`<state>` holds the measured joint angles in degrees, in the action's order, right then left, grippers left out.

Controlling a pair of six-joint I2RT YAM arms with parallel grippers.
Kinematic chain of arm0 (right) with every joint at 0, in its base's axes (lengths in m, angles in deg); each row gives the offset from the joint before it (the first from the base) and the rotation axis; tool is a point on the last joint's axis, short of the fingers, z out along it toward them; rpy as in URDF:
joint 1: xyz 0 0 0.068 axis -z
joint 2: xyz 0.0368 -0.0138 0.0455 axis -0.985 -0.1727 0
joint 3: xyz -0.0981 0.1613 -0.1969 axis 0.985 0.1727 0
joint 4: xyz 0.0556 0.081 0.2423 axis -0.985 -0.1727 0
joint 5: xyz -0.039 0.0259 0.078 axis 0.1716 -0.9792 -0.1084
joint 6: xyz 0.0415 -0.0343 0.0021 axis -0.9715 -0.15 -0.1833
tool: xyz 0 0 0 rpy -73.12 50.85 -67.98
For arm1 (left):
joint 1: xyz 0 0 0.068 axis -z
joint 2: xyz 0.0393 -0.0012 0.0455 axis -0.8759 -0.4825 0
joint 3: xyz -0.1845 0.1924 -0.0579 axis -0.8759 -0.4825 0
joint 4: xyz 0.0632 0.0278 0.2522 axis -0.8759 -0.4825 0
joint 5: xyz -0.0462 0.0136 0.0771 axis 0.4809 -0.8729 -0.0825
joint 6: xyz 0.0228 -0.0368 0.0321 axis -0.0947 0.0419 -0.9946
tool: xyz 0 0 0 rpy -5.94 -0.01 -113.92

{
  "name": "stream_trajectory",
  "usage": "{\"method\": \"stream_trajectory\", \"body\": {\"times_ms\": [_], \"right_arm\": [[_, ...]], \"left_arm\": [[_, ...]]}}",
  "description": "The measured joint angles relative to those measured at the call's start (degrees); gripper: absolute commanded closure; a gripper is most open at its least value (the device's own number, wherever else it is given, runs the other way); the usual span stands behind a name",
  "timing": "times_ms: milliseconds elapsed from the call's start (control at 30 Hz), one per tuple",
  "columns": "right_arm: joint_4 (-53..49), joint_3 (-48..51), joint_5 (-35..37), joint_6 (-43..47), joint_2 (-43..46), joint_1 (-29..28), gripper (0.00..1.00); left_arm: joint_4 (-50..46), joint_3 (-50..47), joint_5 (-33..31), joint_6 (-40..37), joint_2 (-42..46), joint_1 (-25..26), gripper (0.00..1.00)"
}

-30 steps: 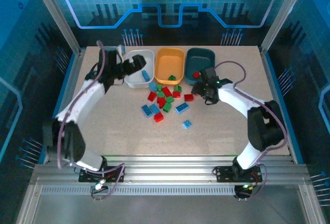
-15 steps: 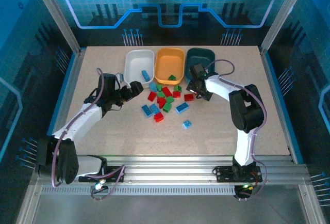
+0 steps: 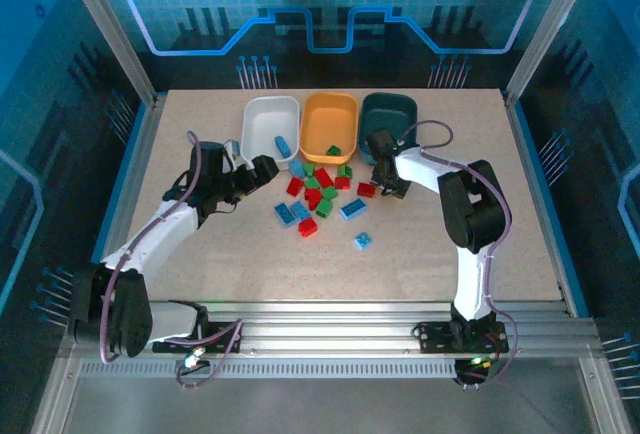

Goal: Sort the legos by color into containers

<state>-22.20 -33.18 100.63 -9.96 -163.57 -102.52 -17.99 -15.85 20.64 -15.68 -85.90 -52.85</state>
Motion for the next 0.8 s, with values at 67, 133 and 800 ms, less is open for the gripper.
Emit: {"method": "stream_trajectory", "body": {"times_ms": [67,133,800], "right_arm": [[0.37,0.31,0.2,0.59,0.5,0.02,0.59],[1.11,1.05,0.46,1.25,0.92,0.0,0.6],[2.14,6.99,4.92,12.55,18.56,-1.27,0.61]], "left_arm": [[0.11,0.0,0.02,0.0,0.0,0.0,0.01],[0.22,0.0,0.04,-0.02,0.0,0.0,0.01],[0.68,0.0,0.66,0.39,-3.23,4.72,0.01]]}}
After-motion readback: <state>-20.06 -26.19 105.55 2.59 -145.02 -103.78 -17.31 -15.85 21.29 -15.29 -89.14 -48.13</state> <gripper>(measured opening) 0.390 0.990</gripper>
